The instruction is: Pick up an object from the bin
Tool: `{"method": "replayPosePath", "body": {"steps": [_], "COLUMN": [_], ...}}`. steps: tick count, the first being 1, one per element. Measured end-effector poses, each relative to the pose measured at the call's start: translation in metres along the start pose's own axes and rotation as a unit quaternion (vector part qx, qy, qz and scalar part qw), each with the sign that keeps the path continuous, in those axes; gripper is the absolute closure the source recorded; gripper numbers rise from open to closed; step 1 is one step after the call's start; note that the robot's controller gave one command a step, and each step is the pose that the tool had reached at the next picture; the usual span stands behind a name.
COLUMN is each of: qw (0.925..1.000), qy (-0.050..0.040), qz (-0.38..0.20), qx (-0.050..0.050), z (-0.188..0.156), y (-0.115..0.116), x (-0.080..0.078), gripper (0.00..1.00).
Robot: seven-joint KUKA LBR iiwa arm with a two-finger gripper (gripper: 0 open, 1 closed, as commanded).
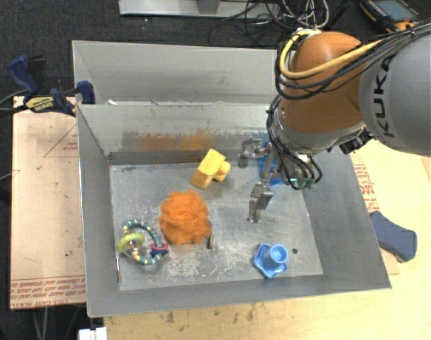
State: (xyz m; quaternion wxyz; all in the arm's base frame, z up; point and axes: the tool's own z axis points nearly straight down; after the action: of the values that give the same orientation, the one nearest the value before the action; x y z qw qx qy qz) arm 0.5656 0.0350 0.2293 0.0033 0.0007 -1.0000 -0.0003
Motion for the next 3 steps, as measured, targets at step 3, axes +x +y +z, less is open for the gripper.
{"method": "replayPosePath", "body": {"steps": [3], "qw": [0.9944], "qy": [-0.0003], "qz": [-0.105], "qx": [0.000], "z": [0.068], "y": [0.054], "x": [0.009], "gripper": [0.00]}}
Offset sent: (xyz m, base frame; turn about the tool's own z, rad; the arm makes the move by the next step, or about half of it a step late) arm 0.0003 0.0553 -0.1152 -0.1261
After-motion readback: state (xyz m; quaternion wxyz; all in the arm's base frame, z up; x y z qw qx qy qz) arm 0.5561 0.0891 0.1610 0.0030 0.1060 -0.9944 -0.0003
